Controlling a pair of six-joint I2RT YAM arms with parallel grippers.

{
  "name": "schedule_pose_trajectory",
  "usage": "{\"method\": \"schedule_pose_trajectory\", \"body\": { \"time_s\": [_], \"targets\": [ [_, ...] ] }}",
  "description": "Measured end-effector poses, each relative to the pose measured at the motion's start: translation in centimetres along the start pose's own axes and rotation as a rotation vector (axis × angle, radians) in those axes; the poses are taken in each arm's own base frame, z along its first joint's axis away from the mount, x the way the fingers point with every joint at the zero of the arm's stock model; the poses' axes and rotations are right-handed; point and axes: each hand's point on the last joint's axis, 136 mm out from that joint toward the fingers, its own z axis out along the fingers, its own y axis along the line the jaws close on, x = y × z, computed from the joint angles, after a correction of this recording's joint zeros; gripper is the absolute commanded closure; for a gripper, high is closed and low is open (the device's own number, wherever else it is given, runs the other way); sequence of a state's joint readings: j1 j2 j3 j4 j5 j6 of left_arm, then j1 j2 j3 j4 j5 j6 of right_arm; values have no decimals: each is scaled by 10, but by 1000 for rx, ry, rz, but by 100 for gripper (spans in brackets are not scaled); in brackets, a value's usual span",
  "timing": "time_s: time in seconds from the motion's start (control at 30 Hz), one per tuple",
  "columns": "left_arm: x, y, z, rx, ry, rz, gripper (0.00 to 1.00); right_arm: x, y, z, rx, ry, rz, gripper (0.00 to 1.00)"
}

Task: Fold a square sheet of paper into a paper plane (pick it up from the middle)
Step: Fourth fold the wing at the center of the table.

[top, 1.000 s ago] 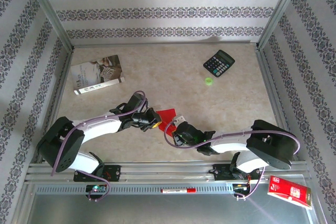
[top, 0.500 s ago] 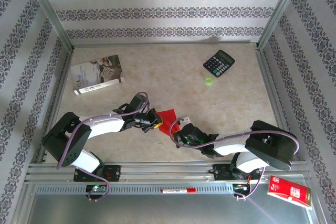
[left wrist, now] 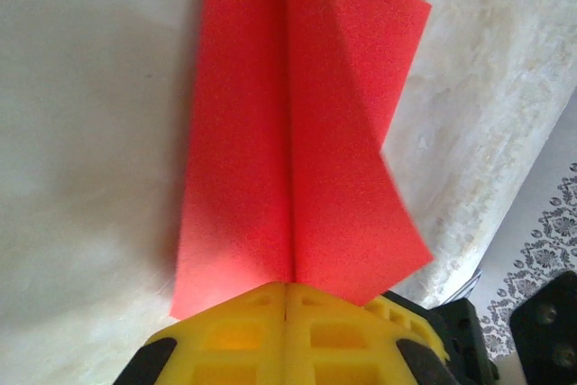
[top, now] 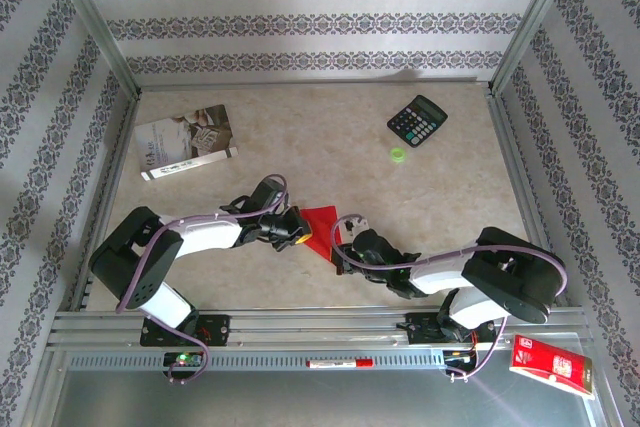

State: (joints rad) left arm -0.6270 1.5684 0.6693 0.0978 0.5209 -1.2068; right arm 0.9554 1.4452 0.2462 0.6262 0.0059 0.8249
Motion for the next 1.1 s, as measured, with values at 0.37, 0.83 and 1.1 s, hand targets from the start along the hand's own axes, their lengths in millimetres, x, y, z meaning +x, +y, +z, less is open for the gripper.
{"method": "schedule_pose_trajectory", "body": {
  "time_s": [0.37,0.83,1.1],
  "targets": [
    [6,-2,13,-16,38,44,98,-5,1,2,-54,25,133,100],
    [6,13,28,-60,65,85,100,-12,-7,-1,-85,41,246,100],
    [6,12,28,-59,67,88,100,-15,-12,-3,-95,44,292,100]
  ]
}}
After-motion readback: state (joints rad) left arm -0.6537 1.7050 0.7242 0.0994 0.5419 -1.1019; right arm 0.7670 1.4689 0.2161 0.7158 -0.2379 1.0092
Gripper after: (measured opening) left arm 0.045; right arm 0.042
